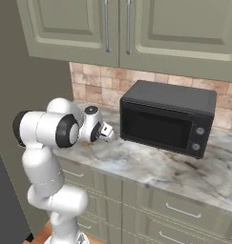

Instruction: Open the fridge, remove the pear, broccoli, and shrimp, and place them on any counter.

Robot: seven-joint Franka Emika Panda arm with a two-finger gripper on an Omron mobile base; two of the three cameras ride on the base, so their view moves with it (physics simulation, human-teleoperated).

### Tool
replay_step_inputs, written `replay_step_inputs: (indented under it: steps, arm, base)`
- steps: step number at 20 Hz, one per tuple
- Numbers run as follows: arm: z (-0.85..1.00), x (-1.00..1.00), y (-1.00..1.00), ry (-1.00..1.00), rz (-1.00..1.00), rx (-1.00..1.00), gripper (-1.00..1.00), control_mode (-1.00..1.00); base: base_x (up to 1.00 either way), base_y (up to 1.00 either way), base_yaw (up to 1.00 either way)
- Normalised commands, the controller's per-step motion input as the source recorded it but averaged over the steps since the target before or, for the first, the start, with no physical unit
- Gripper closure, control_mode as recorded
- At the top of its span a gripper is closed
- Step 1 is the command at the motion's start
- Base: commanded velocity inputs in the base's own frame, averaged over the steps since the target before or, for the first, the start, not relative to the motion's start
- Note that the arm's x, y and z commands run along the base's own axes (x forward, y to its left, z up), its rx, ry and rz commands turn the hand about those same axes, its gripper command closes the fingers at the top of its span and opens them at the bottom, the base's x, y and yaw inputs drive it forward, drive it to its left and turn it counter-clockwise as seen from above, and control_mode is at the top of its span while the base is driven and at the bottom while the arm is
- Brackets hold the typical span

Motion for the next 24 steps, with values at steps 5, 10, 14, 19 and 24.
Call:
replay_step_inputs:
  steps: [5, 10, 14, 19, 24]
  arm:
    - [0.84, -1.0, 0.1, -0.1, 0.03, 0.0, -1.0, -1.0]
    - [1.0, -0.76, 0.34, 0.04, 0.08, 0.0, -1.0, -1.0]
    - [1.0, -0.33, 0.25, 0.21, 0.08, 0.0, -1.0, -1.0]
    - [0.88, -0.57, 0.15, 0.24, 0.03, 0.0, -1.0, -1.0]
    - [0.23, -0.98, 0.03, 0.15, 0.0, 0.06, -1.0, -1.0]
  base:
    - [0.0, 0.0, 0.0]
    - [0.0, 0.0, 0.0]
    - [0.0, 0.0, 0.0]
    - [0.0, 0.0, 0.0]
    - [0.0, 0.0, 0.0]
